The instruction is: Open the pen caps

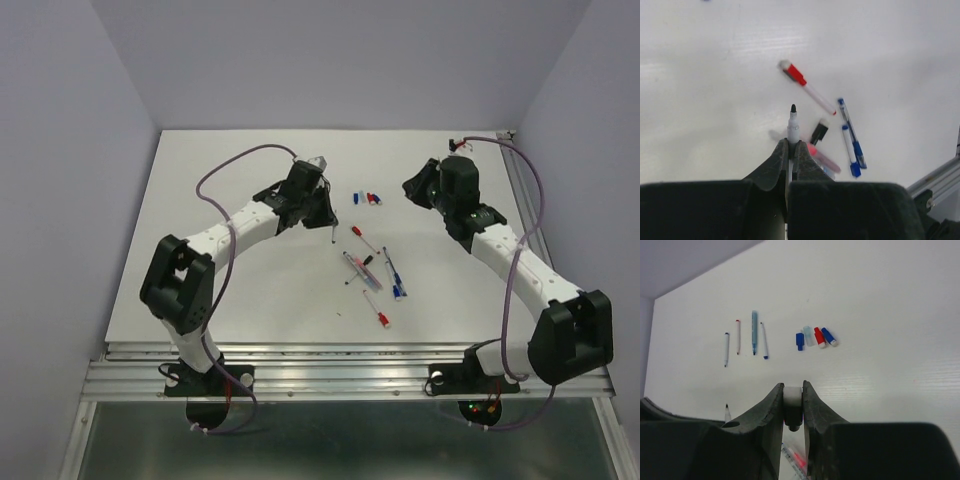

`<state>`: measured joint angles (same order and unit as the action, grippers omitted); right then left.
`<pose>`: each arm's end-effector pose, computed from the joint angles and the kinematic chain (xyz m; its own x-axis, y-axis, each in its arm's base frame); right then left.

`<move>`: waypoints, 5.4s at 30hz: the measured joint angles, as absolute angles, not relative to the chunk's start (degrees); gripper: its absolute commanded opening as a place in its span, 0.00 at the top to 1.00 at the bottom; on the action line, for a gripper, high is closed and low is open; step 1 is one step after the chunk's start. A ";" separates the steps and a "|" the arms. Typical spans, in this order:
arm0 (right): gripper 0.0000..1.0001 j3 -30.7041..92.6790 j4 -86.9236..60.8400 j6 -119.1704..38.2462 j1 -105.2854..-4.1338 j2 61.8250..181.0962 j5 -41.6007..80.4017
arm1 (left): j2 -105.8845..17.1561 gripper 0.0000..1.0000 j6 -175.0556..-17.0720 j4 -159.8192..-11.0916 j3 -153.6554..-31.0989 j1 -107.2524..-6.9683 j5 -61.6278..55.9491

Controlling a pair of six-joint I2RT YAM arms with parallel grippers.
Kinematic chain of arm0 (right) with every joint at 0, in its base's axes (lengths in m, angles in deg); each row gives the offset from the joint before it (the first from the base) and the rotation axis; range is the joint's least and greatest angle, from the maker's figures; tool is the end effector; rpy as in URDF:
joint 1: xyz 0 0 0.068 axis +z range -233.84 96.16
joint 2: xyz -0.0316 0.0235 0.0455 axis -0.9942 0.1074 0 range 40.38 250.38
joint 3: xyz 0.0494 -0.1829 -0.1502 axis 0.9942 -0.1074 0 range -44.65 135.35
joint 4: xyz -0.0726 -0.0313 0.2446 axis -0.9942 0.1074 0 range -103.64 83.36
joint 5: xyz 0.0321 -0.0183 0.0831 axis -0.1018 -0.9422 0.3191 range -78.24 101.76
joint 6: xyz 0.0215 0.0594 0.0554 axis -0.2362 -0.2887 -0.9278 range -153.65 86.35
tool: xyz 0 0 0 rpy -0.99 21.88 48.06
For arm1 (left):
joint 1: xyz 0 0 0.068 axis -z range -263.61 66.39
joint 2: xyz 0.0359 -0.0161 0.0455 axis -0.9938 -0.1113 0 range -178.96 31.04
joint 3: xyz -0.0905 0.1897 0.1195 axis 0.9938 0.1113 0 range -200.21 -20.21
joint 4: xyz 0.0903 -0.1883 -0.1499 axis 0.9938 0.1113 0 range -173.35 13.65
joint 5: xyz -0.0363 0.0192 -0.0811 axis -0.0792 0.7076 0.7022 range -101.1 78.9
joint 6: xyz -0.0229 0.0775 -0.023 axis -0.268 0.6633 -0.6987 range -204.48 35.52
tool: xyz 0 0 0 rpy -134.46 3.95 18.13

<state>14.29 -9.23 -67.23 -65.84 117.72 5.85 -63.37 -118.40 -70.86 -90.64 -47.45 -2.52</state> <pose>0.3369 0.1016 0.2636 -0.4272 0.4397 -0.7901 0.0231 0.8788 0.4766 0.3163 -0.2448 0.2144 -0.7779 -0.1149 -0.6178 0.2967 0.7995 -0.5223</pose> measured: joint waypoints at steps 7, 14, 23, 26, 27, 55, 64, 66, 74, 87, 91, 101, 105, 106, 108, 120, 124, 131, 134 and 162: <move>0.96 11.73 -5.67 -65.20 -65.86 112.30 2.83 | -79.39 1.00 -115.62 -67.67 -110.42 -50.38 -5.84; 0.95 9.92 -1.47 -63.45 -65.84 109.39 0.73 | -90.36 1.00 -111.23 -60.72 -125.29 -52.34 -12.03; 0.95 9.70 0.17 -62.79 -65.86 109.31 0.23 | -94.67 1.00 -105.65 -57.05 -129.22 -58.64 -14.41; 0.94 9.61 0.56 -62.79 -65.86 109.37 0.23 | -97.75 1.00 -104.34 -56.72 -132.19 -60.39 -14.65; 0.94 9.59 0.65 -62.79 -65.86 109.37 0.23 | -98.97 1.00 -103.95 -56.74 -133.04 -60.85 -14.67; 0.87 18.75 -1.85 -61.05 -65.86 137.76 6.59 | -106.93 0.46 -103.25 -54.69 -138.86 -61.50 -11.11; 0.81 27.78 -2.74 -59.97 -65.86 148.06 9.41 | -96.83 0.06 -104.47 -54.12 -132.50 -60.50 -7.92; 0.79 29.42 -2.72 -59.76 -65.86 150.03 9.78 | -90.80 0.01 -104.80 -55.43 -128.13 -59.53 -6.89; 0.70 35.54 -2.54 -59.14 -65.86 157.48 11.57 | -64.88 0.01 -107.42 -63.19 -104.13 -54.42 -3.75; 0.26 37.50 -3.16 -60.54 -65.86 159.25 13.96 | -57.60 0.01 -113.50 -65.53 -85.35 -53.06 -2.13; 0.00 36.28 -3.11 -60.37 -65.86 157.41 14.92 | -57.03 0.01 -113.98 -66.25 -85.35 -52.50 -2.17; 0.00 25.02 -4.58 -50.73 -65.51 141.44 20.71 | -56.94 0.01 -115.62 -67.25 -85.37 -51.29 -2.37; 0.01 21.87 -3.38 -42.49 -62.41 138.88 21.26 | -56.94 0.01 -116.41 -67.36 -85.37 -51.05 -2.50; 0.02 21.87 -2.94 -40.85 -61.18 139.01 21.13 | -56.94 0.01 -116.58 -67.41 -85.33 -50.97 -2.50; 0.04 21.90 -2.33 -38.27 -59.02 139.16 19.77 | -56.90 0.01 -116.93 -67.71 -84.92 -50.92 -2.57; 0.34 25.83 0.86 -33.13 -53.75 149.33 16.03 | -53.42 0.01 -118.20 -66.90 -81.64 -50.66 -5.41; 0.40 25.83 0.91 -32.94 -53.75 150.07 14.96 | -52.66 0.01 -118.26 -66.88 -81.64 -50.66 -5.95; 0.41 26.60 -0.53 -31.49 -53.73 151.27 13.72 | -52.66 0.01 -118.44 -66.82 -81.57 -50.66 -6.17; 0.44 27.89 -1.12 -31.06 -53.73 152.36 13.63 | -52.66 0.01 -118.44 -66.82 -81.53 -50.66 -6.30; 0.95 33.63 -2.57 -35.21 -53.38 148.45 11.62 | -47.59 0.01 -117.74 -68.67 -80.54 -50.51 -3.22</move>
<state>33.63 -2.57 -35.21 -53.38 148.45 11.62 -47.59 -117.74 -68.67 -80.54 -50.51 -3.22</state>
